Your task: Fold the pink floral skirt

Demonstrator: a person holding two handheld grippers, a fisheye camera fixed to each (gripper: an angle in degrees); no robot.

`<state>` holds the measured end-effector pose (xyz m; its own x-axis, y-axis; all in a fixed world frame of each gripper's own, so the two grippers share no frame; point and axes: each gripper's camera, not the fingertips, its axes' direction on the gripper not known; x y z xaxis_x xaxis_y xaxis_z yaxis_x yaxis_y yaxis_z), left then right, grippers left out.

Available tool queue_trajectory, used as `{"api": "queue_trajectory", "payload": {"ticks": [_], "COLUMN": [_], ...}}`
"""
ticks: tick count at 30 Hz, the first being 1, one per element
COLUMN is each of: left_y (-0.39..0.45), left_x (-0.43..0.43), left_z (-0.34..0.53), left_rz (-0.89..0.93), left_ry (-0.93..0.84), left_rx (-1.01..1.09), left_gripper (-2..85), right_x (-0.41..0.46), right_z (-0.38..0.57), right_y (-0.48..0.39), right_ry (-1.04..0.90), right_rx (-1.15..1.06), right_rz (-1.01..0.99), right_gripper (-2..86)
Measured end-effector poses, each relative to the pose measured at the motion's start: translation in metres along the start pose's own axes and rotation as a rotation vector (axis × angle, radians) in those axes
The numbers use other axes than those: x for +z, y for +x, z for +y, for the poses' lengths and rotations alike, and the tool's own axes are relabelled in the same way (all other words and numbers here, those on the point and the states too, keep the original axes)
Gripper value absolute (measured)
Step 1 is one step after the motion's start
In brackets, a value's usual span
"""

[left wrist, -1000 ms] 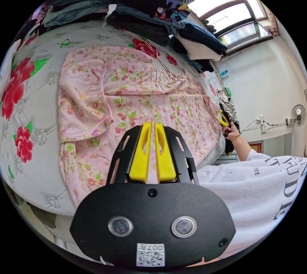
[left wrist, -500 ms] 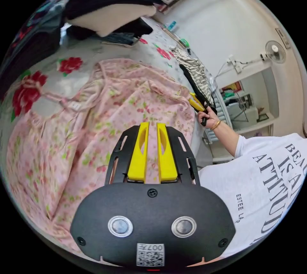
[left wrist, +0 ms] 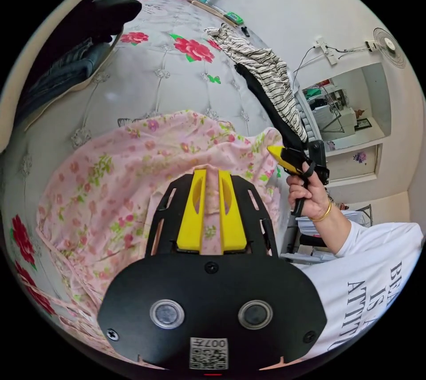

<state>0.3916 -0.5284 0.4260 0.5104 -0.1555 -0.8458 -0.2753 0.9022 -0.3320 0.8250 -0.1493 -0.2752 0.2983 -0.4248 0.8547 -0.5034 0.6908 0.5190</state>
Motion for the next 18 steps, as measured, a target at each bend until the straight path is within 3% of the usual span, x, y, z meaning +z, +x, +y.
{"api": "queue_trajectory", "payload": {"ticks": [4,9,12,18], "left_y": [-0.003,-0.023,-0.036,-0.045], "left_x": [-0.023,-0.067,-0.098,-0.153], "left_z": [-0.017,0.025,0.087,0.265], "left_rz": [-0.028,-0.017,-0.044,-0.165], "left_ry": [0.072,0.207,0.278,0.379], "left_rx": [0.027,-0.029,-0.093,-0.315], "left_gripper": [5.2,5.2,5.0,4.2], "right_x": [0.019,0.046,0.083,0.229], "right_z": [0.016,0.032,0.044,0.162], "right_y": [-0.009,-0.031,-0.098,-0.226], "right_ry": [-0.009,-0.009,-0.097,-0.63], "right_rx": [-0.001,-0.021,-0.265,-1.052], "right_rz": [0.04,0.059,0.165,0.552], "right_gripper": [-0.3,-0.3,-0.3,-0.2]}}
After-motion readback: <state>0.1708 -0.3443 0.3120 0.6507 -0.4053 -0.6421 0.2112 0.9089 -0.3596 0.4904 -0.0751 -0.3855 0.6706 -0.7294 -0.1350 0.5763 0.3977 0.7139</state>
